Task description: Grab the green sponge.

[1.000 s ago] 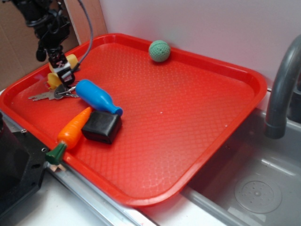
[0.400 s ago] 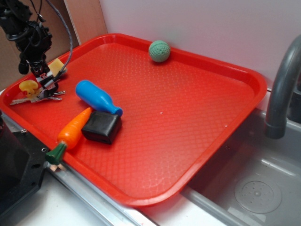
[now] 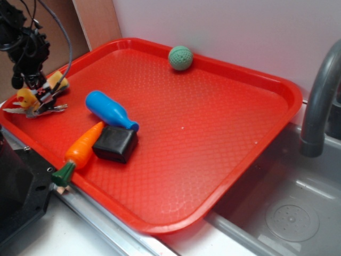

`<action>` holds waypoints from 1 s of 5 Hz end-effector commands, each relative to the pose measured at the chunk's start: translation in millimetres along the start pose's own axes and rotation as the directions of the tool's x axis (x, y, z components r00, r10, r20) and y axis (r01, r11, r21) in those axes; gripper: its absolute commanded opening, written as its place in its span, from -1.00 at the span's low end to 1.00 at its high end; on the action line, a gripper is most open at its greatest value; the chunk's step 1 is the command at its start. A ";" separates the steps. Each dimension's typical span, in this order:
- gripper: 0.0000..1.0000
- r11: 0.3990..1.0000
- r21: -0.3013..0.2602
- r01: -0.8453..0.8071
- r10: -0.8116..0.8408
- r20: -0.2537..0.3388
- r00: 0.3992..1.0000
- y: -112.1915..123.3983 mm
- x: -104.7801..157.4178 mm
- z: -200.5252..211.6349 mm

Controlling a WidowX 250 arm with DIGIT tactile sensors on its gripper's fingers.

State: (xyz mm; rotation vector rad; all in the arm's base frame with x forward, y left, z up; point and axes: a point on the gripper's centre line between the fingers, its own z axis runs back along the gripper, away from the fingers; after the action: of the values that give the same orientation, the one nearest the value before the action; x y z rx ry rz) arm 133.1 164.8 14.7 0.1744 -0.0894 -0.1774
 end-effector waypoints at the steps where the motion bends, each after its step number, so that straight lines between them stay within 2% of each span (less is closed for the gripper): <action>1: -1.00 0.997 -0.072 0.028 -0.033 -0.062 0.998 -22.1 -24.2 8.8; 3: -1.00 0.995 -0.102 -0.020 0.014 -0.057 0.998 -85.1 92.0 114.4; 4: -1.00 0.990 -0.140 -0.033 0.030 -0.019 0.999 -112.8 152.0 170.0; 5: -1.00 0.987 -0.149 -0.060 0.060 -0.007 0.998 -147.9 159.8 228.3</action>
State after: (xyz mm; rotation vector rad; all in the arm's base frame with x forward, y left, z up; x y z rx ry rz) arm 237.3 -45.8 205.4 0.0347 -0.0163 -0.1201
